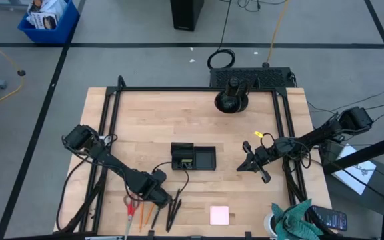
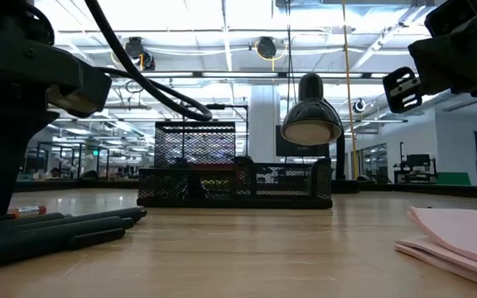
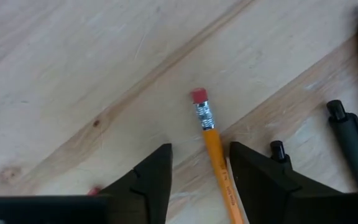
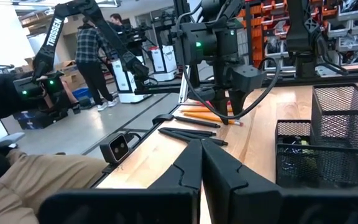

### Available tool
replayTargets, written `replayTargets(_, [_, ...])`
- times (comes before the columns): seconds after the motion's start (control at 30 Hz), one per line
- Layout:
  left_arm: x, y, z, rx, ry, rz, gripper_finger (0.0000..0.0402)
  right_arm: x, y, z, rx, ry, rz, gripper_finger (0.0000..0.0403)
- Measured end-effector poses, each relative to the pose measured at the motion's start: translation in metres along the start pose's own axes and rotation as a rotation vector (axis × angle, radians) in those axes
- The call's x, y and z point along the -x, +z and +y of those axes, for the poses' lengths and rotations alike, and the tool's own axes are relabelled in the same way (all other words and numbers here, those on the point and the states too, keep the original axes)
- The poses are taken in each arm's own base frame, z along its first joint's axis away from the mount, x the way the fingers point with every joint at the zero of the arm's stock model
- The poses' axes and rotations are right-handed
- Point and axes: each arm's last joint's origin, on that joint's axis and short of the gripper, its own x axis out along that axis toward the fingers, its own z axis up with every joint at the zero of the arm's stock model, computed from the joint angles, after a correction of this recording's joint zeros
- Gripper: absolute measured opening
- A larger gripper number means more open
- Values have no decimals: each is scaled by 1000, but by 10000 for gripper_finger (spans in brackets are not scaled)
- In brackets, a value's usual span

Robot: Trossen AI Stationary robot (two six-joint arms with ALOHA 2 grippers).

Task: Pick and place office supplies into organizer
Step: Put the yellow pencil into the black desk organizer

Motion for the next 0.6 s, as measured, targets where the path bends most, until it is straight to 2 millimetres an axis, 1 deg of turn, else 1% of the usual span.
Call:
replayTargets(0.1, [-3,0,-1,-2,0,3,160,0,0,0,2,0,0,0])
replayTargets(0.6, [-3,0,-2,-25,-13,-2,159,0,0,0,6,-1,1,0])
